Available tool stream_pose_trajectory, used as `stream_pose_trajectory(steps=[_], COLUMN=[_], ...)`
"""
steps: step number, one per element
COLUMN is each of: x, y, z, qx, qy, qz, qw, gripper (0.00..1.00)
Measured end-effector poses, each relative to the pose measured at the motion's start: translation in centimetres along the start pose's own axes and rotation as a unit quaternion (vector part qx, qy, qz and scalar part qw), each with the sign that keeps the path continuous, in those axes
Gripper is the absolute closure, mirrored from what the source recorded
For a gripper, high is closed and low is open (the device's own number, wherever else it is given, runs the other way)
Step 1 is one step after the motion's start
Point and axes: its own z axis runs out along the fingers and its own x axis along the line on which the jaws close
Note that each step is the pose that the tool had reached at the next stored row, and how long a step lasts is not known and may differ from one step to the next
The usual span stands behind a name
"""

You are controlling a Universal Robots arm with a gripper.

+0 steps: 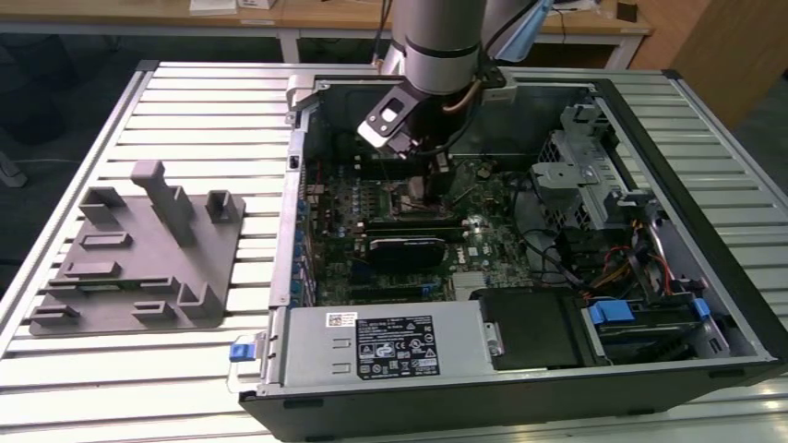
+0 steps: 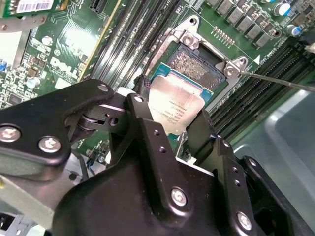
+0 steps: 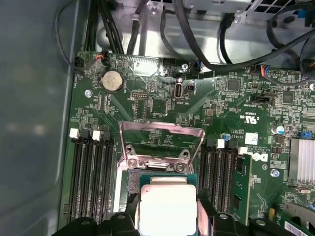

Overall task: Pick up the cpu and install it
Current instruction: 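Place the cpu into insertion slot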

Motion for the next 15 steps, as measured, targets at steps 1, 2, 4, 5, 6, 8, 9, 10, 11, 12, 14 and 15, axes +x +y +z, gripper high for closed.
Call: stream_pose_trajectory(steps=[1, 2, 4, 5, 6, 8, 9, 10, 11, 12, 14, 15], x=[0.06, 0.11, 0.21, 0.25, 0.29, 0.37, 0.40, 0.42, 0.44, 0.46, 0.51, 0.55], y=[-0.02, -0.04, -0.05, -0.06, -0.07, -0.15, -0.20, -0.25, -0.30, -0.33, -0.36, -0.38], z=[0.15, 0.29, 0.51, 0.60, 0.68, 0.82, 0.88, 0.94, 0.99, 1.04, 1.09, 1.11], qx=[0.0001, 0.0003, 0.0005, 0.0006, 0.0007, 0.0007, 0.0007, 0.0007, 0.0007, 0.0007, 0.0008, 0.0008], qy=[-0.0012, -0.0021, -0.0032, -0.0036, -0.0039, -0.0044, -0.0046, -0.0048, -0.0050, -0.0051, -0.0051, -0.0051], qz=[0.000, 0.000, 0.000, 0.000, 0.000, 0.000, 0.000, 0.000, 0.000, 0.000, 0.000, 0.000], qw=[1.0000, 1.0000, 1.0000, 1.0000, 1.0000, 1.0000, 1.0000, 1.0000, 1.0000, 1.0000, 1.0000, 1.0000], gripper=[0.46, 0.46, 0.46, 0.46, 0.46, 0.46, 0.46, 0.46, 0.46, 0.46, 0.46, 0.46])
